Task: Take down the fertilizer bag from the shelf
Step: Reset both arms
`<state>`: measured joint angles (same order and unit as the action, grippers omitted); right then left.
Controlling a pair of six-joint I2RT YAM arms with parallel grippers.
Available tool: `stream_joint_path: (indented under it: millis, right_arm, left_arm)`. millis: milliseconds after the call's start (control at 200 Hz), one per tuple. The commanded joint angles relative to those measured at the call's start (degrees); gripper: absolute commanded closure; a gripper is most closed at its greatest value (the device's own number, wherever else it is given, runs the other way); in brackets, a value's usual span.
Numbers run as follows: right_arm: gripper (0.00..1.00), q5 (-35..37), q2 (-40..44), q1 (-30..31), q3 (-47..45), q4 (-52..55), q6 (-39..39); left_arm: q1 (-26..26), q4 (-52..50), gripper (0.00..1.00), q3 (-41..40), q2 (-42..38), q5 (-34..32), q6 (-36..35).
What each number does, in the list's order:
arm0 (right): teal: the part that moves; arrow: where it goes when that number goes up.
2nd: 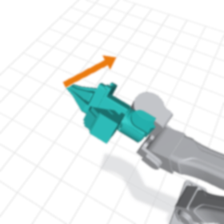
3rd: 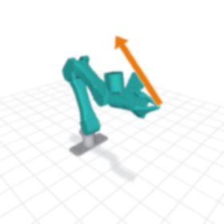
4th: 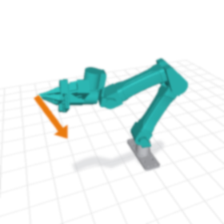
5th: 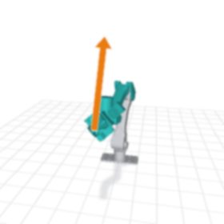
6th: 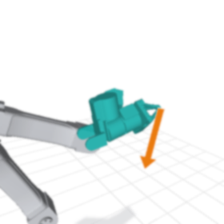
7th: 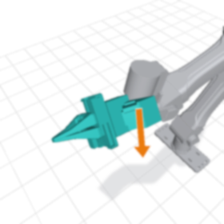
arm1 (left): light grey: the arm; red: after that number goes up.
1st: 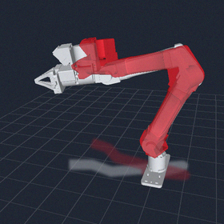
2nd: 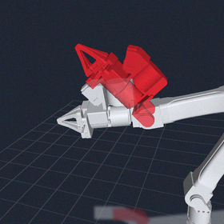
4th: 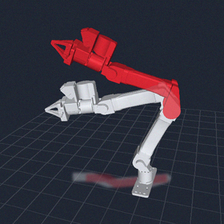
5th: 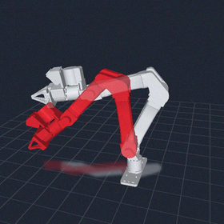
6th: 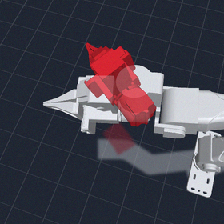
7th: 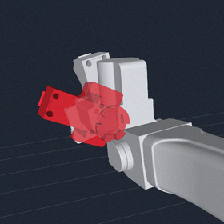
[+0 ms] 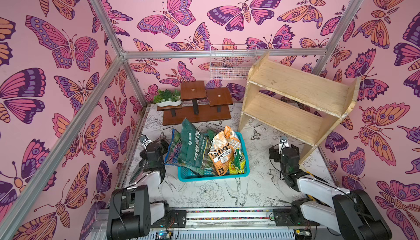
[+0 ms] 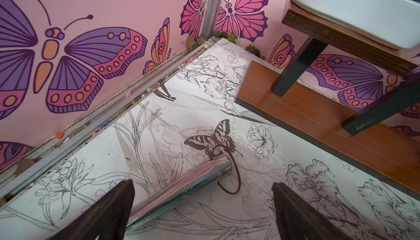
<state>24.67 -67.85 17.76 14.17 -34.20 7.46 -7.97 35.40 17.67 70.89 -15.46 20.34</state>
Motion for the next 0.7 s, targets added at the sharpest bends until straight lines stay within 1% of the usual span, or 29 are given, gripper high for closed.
stream_joint_path:
  millis: [0,115,165,190,220,260,325,361,406,476,506,551,571,611,626,651,696]
  right_arm:
    - [0.01,-5.14,-4.23,-1.27,4.29,-4.24,2.65]
    - [0.01,-5.75,-10.09,-1.37,6.19,-8.53,7.07]
    - [0.01,-6.11,-12.72,-1.62,5.93,-12.22,8.34]
    - [0.01,-5.29,-14.21,-1.63,5.84,-14.77,8.90]
    - [0.01,-3.53,-15.57,-1.68,6.05,-16.42,8.53]
    - [0.01,-1.87,-15.79,-2.03,6.99,-14.80,7.53]
    - [0.01,-3.64,-14.36,-4.71,8.25,-10.22,4.53]
    - [0.01,-5.26,-13.92,-6.51,7.93,-10.47,2.74]
    - [0.01,-5.97,-13.63,-8.70,6.73,-12.37,0.21]
    - [0.01,-10.64,-14.42,-13.05,4.10,-17.43,-3.70]
    - [0.01,-12.94,-16.47,-14.71,3.46,-19.50,-5.00]
    - [0.01,-14.70,-21.16,-15.05,3.51,-27.23,-4.28]
    - [0.01,-15.29,-20.90,-15.13,4.10,-25.51,-4.23]
    - [0.01,-15.92,-17.49,-15.67,6.89,-14.12,-4.97]
    - [0.00,-16.60,-17.05,-16.00,7.38,-12.14,-5.11]
    - [0.01,-17.46,-18.30,-16.50,6.65,-15.98,-5.37]
    - [0.01,-16.05,-20.24,-16.23,4.58,-23.47,-5.37]
  left_arm:
    - [-0.38,3.62,0.00,-1.60,0.07,0.60,-2.99]
    - [-0.27,5.54,0.00,-1.55,1.25,1.30,-4.77]
    - [-0.33,11.59,0.00,-3.43,1.44,1.66,-5.53]
    - [-0.51,15.32,0.00,-4.62,4.63,2.10,-5.69]
    - [-0.85,20.09,0.00,-5.69,6.85,3.74,-6.22]
    - [-1.04,22.40,0.00,-5.80,9.23,6.50,-7.12]
    - [-1.00,24.96,0.00,-5.39,12.67,11.58,-8.97]
    - [-1.02,28.91,0.00,-5.28,15.97,13.40,-9.52]
    - [-1.05,33.21,0.00,-5.36,18.92,14.10,-9.70]
    - [-0.93,28.16,0.00,-4.38,17.00,13.50,-9.70]
    - [-0.84,26.43,0.00,-3.92,16.42,13.25,-9.70]
    - [-0.65,26.12,0.00,-3.59,16.43,12.79,-9.79]
    - [-0.57,26.01,0.00,-3.53,16.48,12.78,-9.87]
    - [-0.47,25.73,0.00,-3.45,16.41,12.63,-9.90]
    - [-0.43,25.54,0.00,-3.37,16.40,12.54,-9.88]
    - [-0.38,25.43,0.00,-3.34,16.37,12.56,-9.96]
    - [-0.38,24.80,0.00,-2.86,16.51,13.72,-10.16]
